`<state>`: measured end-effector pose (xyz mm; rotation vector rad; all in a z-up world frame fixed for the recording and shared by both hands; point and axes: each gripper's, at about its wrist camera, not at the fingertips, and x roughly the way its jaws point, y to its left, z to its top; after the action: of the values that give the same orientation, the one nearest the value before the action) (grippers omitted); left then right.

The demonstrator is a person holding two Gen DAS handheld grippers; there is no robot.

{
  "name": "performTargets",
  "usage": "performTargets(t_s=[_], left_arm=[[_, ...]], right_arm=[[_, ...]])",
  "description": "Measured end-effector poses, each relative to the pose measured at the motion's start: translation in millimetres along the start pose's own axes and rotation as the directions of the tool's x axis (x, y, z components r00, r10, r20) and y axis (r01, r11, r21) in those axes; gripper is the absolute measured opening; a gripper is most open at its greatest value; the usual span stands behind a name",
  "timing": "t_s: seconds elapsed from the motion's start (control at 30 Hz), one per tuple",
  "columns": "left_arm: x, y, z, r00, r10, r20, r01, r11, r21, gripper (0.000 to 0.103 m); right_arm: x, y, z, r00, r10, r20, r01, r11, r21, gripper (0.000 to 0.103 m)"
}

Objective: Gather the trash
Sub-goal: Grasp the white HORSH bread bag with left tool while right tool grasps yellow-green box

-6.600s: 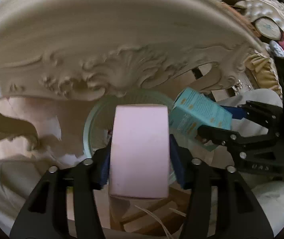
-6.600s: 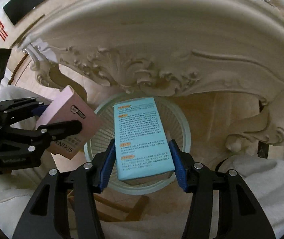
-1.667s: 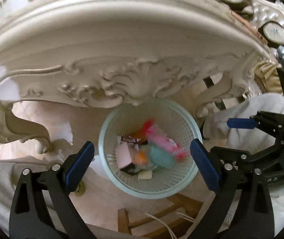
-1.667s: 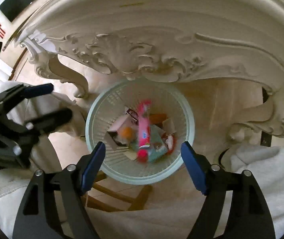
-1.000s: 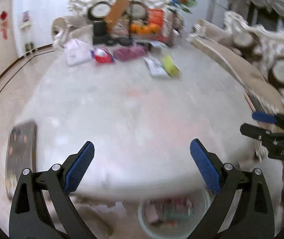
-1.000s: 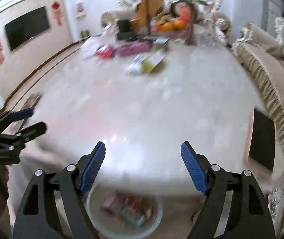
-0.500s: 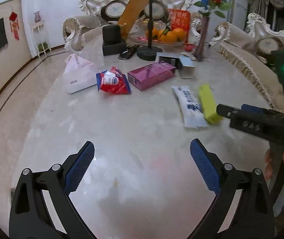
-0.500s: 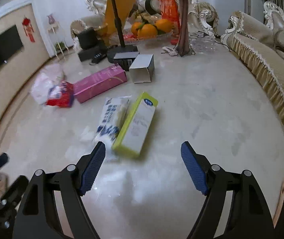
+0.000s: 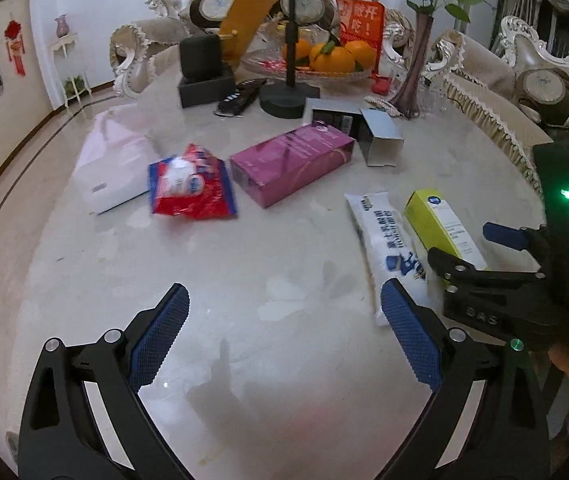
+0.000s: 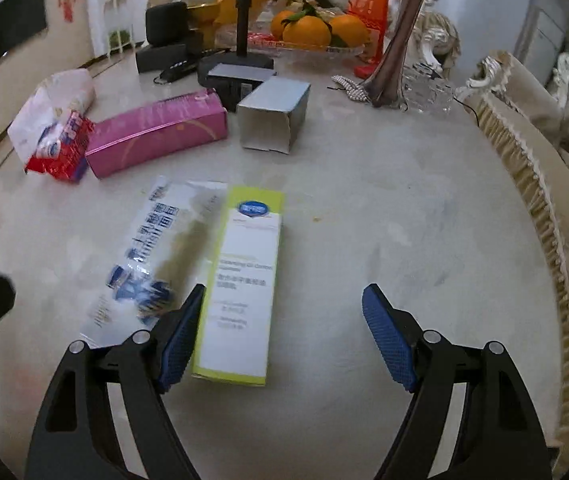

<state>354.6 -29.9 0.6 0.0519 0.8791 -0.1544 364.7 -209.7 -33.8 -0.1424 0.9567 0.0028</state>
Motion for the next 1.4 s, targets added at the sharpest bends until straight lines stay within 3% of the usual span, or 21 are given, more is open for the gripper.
performTargets(t_s=[0.1, 0.17, 0.23, 0.47, 0.57, 0.73, 0.8, 0.83, 0.87, 0.9, 1.0, 1.1, 1.2, 1.4], left_arm=[[11.9, -16.8, 8.3, 1.0, 0.006, -0.007, -0.006, 1.0, 0.016, 0.094], [19.9, -29.1, 13.5, 1.0, 0.019, -0.008, -0.019, 0.999, 0.038, 0.094], [29.4, -43.4, 19.0, 0.999, 0.047, -0.011, -0.046, 0.996, 0.07, 0.094], [49.9, -68.3, 22.1, 0.994, 0.098, -0.041, -0.092, 0.987, 0.133, 0.094], [53.7, -69.0, 23.5, 0.993, 0.103, -0.054, -0.096, 0.987, 0.127, 0.094], [56.9, -70.2, 26.1, 0.993, 0.104, -0.051, -0.096, 0.987, 0.132, 0.093], [57.6, -73.6, 23.2, 0.997, 0.06, -0.054, -0.051, 0.987, 0.151, 0.081], [58.0, -74.2, 22.4, 0.998, 0.032, -0.059, -0.023, 0.988, 0.15, 0.065], [59.0, -74.5, 22.1, 0.998, -0.009, -0.069, 0.019, 0.99, 0.14, 0.043], [58.4, -76.3, 21.9, 0.996, -0.048, -0.076, 0.058, 0.99, 0.132, 0.036], [57.3, -84.4, 21.4, 0.997, -0.024, -0.07, 0.037, 0.982, 0.183, 0.034], [54.0, -71.1, 22.1, 0.986, -0.136, -0.094, 0.145, 0.984, 0.103, 0.031], [43.9, -62.6, 19.4, 0.983, -0.168, -0.077, 0.174, 0.982, 0.075, 0.03], [-30.5, -49.6, 2.2, 0.973, -0.228, 0.038, 0.223, 0.969, 0.107, 0.03]], right_arm=[[3.7, -12.1, 1.3, 1.0, 0.015, 0.01, -0.015, 0.999, -0.034, 0.072], [4.4, -21.7, 1.3, 0.999, 0.035, 0.011, -0.034, 0.998, -0.045, 0.059], [4.8, -29.7, 1.3, 0.999, 0.047, 0.014, -0.046, 0.997, -0.063, 0.056], [7.6, -28.5, 4.5, 0.985, 0.166, 0.05, -0.153, 0.969, -0.193, 0.056], [10.1, -22.3, 9.2, 0.982, 0.18, 0.055, -0.159, 0.951, -0.264, 0.057], [13.5, -25.7, 14.6, 0.976, 0.219, 0.012, -0.208, 0.941, -0.267, 0.055], [13.1, -29.1, 12.6, 0.968, 0.25, -0.011, -0.246, 0.941, -0.234, 0.047], [12.8, -30.7, 11.5, 0.96, 0.28, -0.025, -0.279, 0.937, -0.211, 0.035], [11.8, -31.8, 10.3, 0.96, 0.28, -0.026, -0.28, 0.941, -0.189, 0.033], [10.6, -32.3, 8.7, 0.96, 0.278, -0.025, -0.278, 0.945, -0.174, 0.029], [5.5, -34.2, 2.1, 0.95, 0.311, -0.035, -0.313, 0.941, -0.124, 0.029], [-5.6, -37.3, -3.1, 0.95, 0.311, -0.005, -0.31, 0.947, -0.082, 0.029], [-21.5, -44.1, -4.3, 0.945, 0.324, 0.039, -0.323, 0.946, -0.027, 0.028], [-76.9, -48.9, -28.7, 0.914, 0.378, 0.144, -0.384, 0.923, 0.015, 0.028]])
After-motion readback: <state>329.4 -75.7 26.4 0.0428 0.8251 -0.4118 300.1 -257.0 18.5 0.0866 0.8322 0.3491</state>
